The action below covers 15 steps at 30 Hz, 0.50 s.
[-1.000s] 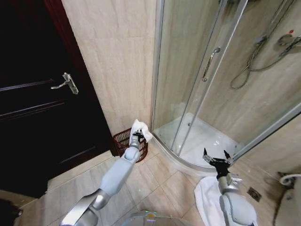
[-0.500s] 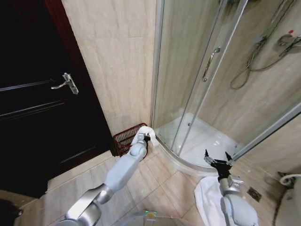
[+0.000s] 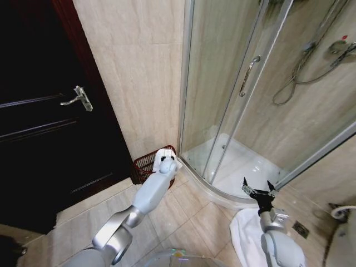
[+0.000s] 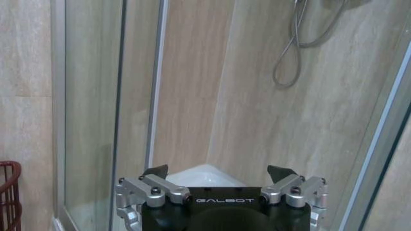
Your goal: Discard the used towel into the hamper.
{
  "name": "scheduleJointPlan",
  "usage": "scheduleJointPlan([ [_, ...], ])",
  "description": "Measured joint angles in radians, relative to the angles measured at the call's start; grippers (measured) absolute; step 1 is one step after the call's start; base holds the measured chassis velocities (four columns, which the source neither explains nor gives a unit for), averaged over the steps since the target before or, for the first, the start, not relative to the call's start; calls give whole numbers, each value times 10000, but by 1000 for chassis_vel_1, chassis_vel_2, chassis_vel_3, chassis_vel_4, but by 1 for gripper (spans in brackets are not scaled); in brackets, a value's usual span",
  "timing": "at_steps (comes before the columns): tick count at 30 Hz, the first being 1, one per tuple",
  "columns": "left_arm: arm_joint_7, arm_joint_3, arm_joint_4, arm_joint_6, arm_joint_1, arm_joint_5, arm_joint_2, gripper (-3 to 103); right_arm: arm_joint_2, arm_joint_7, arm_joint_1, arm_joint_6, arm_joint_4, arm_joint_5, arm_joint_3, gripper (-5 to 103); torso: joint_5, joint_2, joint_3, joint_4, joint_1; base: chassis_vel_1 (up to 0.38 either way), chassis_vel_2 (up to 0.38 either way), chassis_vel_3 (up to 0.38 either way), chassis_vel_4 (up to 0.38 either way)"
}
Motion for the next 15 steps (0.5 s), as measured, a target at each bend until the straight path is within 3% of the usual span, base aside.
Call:
scheduleJointPlan([
  [6, -1076, -17, 155, -176, -314, -420, -321, 7, -50, -23, -73, 18, 11, 24, -47, 100, 1, 0, 0, -1, 0, 0, 0, 0, 0],
  [13, -1477, 76, -131, -162, -431, -703, -97, 5, -54, -59, -153, 70, 43, 58, -71, 100, -1, 0, 0, 0, 0, 0, 0, 0, 0],
  [15, -1825, 53, -261, 16, -460, -1003, -32, 15, -56, -72, -200, 96, 55, 70, -80, 100, -1, 0, 0, 1, 0, 0, 0, 0, 0],
])
